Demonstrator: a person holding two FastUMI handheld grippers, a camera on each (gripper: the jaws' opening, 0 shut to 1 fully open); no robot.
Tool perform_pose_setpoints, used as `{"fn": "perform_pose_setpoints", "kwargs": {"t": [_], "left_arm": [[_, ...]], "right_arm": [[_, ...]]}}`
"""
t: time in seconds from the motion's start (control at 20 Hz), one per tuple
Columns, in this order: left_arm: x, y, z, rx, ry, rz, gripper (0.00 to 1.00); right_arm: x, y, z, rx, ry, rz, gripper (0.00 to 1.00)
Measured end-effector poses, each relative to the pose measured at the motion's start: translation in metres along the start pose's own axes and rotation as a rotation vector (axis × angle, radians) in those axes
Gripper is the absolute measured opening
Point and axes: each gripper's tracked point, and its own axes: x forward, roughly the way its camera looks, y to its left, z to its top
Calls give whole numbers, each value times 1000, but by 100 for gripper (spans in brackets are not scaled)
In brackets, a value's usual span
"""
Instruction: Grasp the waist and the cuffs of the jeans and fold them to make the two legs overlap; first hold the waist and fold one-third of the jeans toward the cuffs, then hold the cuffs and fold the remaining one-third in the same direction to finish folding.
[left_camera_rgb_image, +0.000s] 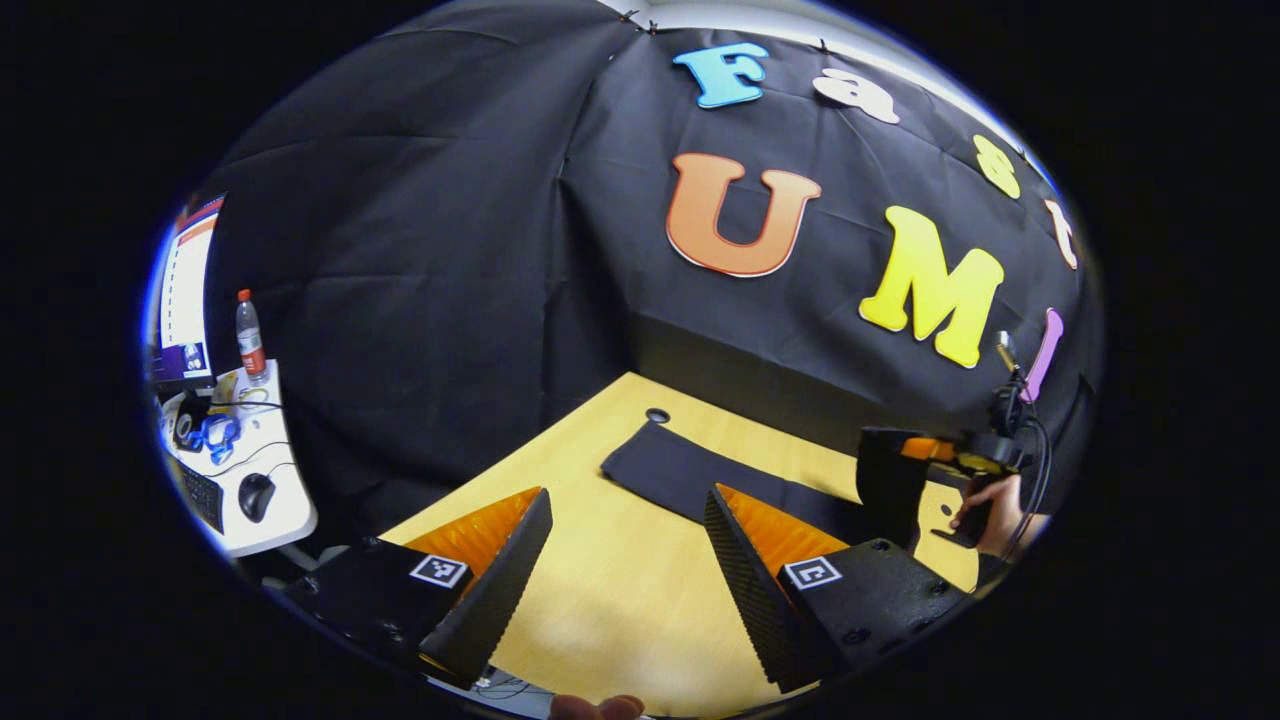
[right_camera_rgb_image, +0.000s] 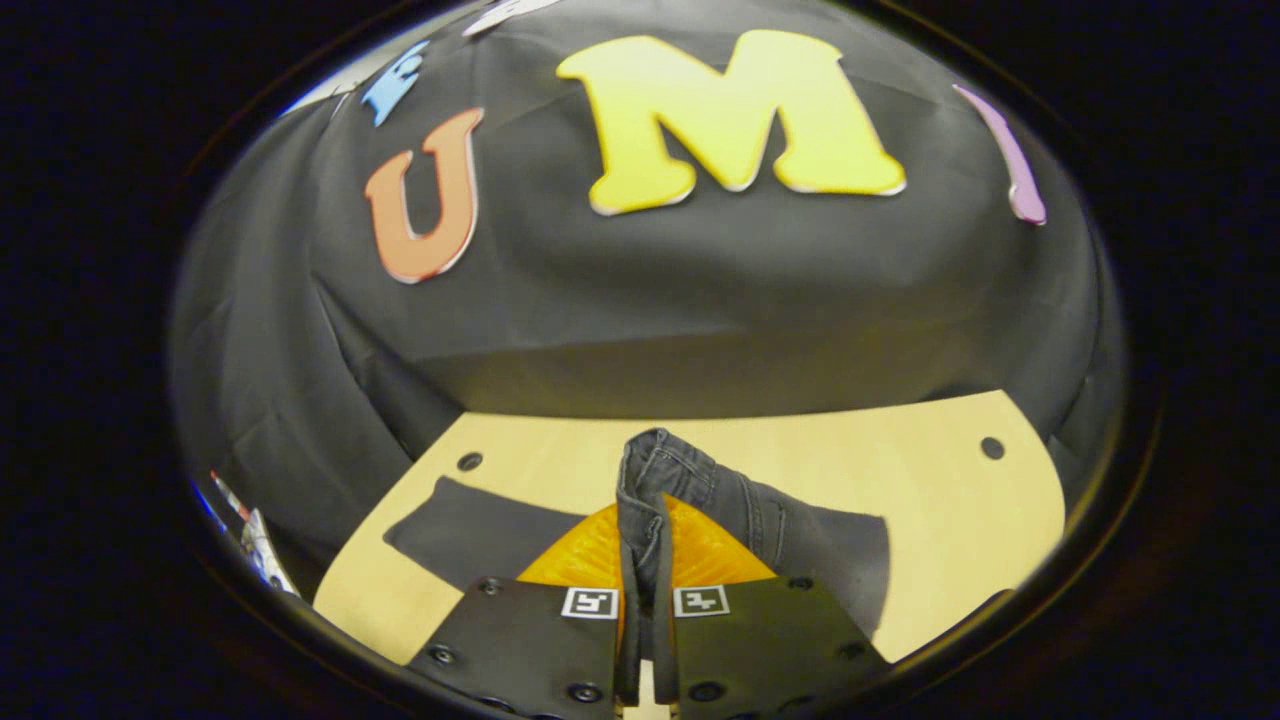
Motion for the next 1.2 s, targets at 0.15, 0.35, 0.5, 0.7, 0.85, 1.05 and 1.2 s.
{"fn": "perform_pose_setpoints", "kwargs": {"t": [0.15,0.35,0.5,0.7,0.85,1.05,1.2], "left_arm": [[-6,19,-1,-18,2,44,99],[-10,27,-6,-50,13,66,99],[-9,25,-6,-63,15,61,99],[-6,23,-5,-63,11,54,99],[1,16,-2,-80,11,33,99],[28,7,1,-150,42,11,98],[58,-2,9,-167,58,-10,99]], "right_arm": [[34,25,-41,-66,30,-23,6],[56,40,-81,-181,53,-60,1],[70,50,-107,-196,131,-42,8],[43,72,-95,-199,111,71,34],[8,83,-70,-221,57,133,70],[-62,65,-26,-222,-14,173,89],[-124,44,5,-213,-41,200,92]]}}
